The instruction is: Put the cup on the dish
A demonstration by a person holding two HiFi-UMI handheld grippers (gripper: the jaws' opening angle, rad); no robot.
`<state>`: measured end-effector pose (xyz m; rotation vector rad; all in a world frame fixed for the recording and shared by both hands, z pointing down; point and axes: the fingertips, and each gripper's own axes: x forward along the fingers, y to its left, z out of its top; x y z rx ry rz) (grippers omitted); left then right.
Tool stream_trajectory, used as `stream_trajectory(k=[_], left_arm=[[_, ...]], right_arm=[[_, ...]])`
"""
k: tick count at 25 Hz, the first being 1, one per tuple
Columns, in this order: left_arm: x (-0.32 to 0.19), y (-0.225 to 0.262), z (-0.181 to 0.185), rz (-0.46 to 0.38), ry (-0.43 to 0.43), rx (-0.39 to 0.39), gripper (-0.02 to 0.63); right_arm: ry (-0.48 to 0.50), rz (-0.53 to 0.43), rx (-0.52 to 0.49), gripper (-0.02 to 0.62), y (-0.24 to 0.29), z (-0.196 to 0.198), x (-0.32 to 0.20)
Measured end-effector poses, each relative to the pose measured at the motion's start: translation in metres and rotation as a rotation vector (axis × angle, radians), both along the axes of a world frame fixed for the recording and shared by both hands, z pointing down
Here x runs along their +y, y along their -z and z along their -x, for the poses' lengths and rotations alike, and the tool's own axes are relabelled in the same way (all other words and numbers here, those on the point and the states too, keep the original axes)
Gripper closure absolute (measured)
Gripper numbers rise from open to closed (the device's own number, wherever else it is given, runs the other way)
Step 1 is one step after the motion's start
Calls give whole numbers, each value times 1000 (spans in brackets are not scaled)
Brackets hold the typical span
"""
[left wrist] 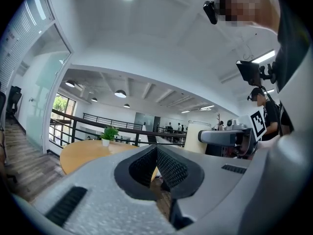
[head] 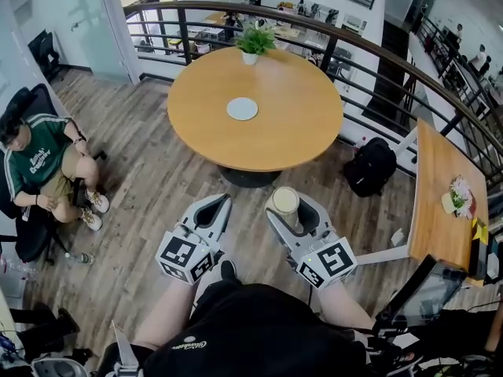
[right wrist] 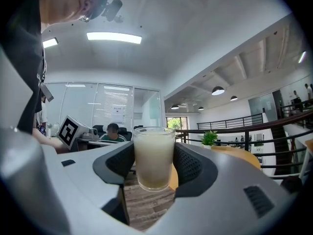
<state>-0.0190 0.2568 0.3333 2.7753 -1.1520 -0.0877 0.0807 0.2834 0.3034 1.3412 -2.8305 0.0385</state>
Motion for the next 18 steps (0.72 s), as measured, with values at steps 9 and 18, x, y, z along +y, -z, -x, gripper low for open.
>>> stream_trajectory(k=[9,18], left_arm=[[-76,-2,52,6,-23,9,612],[-127,-13,78,25,-45,1,612]], right_arm=[[-32,0,14,350,4,48,-73],[-58,16,10,350,-5,71,-122]])
